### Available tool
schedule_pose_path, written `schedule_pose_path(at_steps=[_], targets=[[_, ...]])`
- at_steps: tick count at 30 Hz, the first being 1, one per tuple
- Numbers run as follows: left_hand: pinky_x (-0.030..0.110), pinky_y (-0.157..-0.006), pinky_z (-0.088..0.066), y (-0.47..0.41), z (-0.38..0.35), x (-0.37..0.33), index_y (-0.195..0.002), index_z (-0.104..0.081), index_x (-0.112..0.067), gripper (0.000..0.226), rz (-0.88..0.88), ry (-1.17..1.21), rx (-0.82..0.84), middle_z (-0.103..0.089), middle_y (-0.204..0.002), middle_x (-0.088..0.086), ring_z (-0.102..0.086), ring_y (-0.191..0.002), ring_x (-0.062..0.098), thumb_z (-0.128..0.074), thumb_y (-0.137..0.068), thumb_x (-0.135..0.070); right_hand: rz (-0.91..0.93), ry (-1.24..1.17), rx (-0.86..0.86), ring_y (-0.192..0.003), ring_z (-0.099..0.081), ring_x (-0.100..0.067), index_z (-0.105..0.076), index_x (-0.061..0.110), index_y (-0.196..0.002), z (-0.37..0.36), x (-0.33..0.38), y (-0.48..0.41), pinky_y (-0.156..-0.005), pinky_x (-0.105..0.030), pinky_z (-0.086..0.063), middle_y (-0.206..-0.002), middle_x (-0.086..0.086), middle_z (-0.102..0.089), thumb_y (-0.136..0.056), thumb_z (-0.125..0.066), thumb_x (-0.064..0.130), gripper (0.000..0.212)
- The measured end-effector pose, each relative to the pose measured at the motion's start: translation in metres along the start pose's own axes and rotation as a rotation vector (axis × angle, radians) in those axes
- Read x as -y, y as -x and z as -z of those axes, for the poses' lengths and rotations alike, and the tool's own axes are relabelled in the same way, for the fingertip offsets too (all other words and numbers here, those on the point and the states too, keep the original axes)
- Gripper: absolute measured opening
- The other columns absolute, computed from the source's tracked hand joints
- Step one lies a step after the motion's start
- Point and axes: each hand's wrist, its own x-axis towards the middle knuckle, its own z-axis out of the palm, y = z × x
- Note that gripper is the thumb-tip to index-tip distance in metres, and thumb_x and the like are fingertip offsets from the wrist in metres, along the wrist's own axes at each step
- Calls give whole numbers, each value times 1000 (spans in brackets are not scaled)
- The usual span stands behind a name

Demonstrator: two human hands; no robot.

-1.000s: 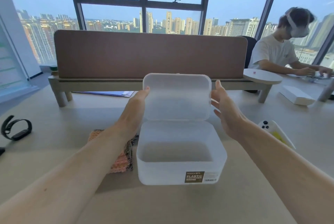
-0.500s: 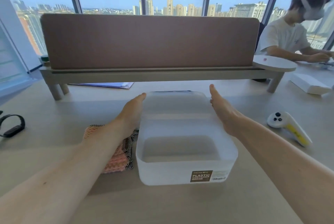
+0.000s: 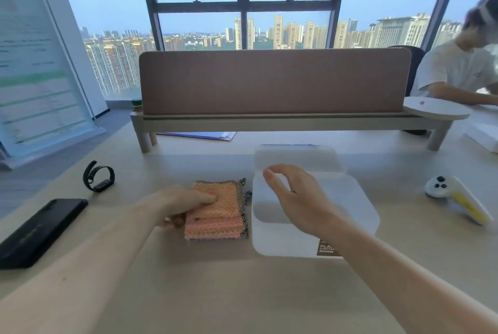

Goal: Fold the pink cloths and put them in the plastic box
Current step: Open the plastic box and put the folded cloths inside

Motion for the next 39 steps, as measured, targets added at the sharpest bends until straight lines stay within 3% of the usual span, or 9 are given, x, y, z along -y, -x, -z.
schedule_pose_path(at_steps=[3,6,11,14,19,22,27,33,39], targets=[[23,-56,-44,1,-8,-4,-93,-69,-12,37,-40,176,12,-70,-80,2,-62,-68,17,-85,-77,-42,-45,12,37,-128,-49,-11,-59,24,-134,-8,5,2,-102,-24,-35,-143,6,-56,-104,-41,50,44],[44,-76,-59,5,-7,-10,-112,-66,-4,54,-119,343,51,-76,-96,15,-71,-79,28,-91,-71,-30,-80,-23,34,-121,-51,-9,-57,23,-138,-9,8,-4,-99,-24,-35,-143,7,-55,-102,-47,51,47],[38,-68,-60,43,21,-53,-98,-60,-15,42,-418,376,-159,-71,-97,11,-71,-84,27,-90,-73,-31,-393,-726,30,-116,-58,-20,-57,21,-134,-4,18,-27,-107,-36,-45,-129,-1,-59,-61,-75,72,91],[43,-83,-62,67,33,-90,-106,-71,-4,40,-595,556,7,-79,-101,15,-76,-94,35,-87,-77,-26,-381,-1040,183,-105,-63,-25,-67,16,-121,14,21,-32,-104,-37,-47,-117,-8,-66,-66,-80,66,75],[31,-60,-57,65,1,-115,-134,-58,-3,63,-608,760,277,-73,-116,17,-72,-83,23,-84,-81,-23,-324,-1293,300,-125,-57,-38,-55,-1,-141,56,1,-21,-107,-51,-47,-137,-22,-59,-87,-65,53,77],[32,-60,-58,54,-32,-112,-138,-52,-22,55,-542,846,388,-71,-119,15,-73,-79,22,-77,-89,-16,-364,-1153,240,-96,-64,-32,-47,0,-146,76,-13,-12,-73,-38,-60,-122,-20,-57,-92,-64,44,72],[36,-69,-60,49,-66,-111,-133,-54,-31,48,-458,750,437,-72,-115,10,-70,-84,24,-74,-91,-18,-476,-802,118,-80,-67,-21,-53,13,-126,91,-34,-4,-68,-36,-60,-95,-6,-67,-93,-71,24,40],[40,-72,-62,57,-72,-120,-126,-49,-21,31,-408,498,245,-69,-101,7,-67,-79,23,-59,-101,-36,-513,-541,94,-86,-69,-21,-23,26,-156,95,-36,-9,-68,-39,-60,-111,-9,-67,-95,-67,12,76],[41,-69,-62,58,-97,-117,-132,-30,-9,48,-467,89,-32,-63,-114,14,-68,-92,29,-57,-97,-30,-483,-262,80,-81,-72,-23,-24,19,-148,76,-47,-7,-63,-40,-64,-106,-12,-66,-89,-68,10,74]])
